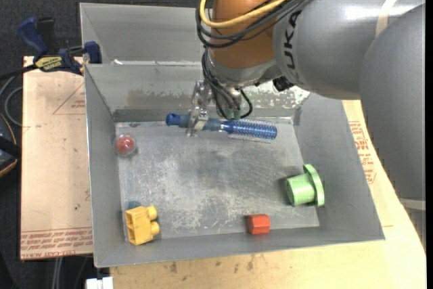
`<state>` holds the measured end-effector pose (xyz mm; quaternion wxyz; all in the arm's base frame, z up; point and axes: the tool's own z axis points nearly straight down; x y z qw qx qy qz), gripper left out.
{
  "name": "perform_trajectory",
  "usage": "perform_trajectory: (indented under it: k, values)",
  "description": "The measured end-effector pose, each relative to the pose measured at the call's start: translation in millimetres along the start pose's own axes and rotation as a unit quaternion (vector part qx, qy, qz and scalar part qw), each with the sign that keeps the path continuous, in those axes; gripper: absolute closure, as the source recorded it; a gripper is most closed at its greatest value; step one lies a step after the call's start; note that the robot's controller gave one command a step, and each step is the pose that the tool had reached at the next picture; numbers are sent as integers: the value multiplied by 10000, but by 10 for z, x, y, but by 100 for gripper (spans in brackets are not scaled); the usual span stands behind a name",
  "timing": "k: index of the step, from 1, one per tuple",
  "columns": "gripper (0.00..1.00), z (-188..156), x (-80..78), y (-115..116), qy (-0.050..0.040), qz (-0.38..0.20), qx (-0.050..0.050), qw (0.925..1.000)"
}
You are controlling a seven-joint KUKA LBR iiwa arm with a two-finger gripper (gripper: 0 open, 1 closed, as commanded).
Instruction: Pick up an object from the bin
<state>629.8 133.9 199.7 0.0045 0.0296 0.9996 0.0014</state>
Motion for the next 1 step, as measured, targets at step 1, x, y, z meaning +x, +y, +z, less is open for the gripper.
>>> perform_trajectory:
  k: [1]
  values:
    - [100, -442, -38, -321, 19, -1743, 7, 9847]
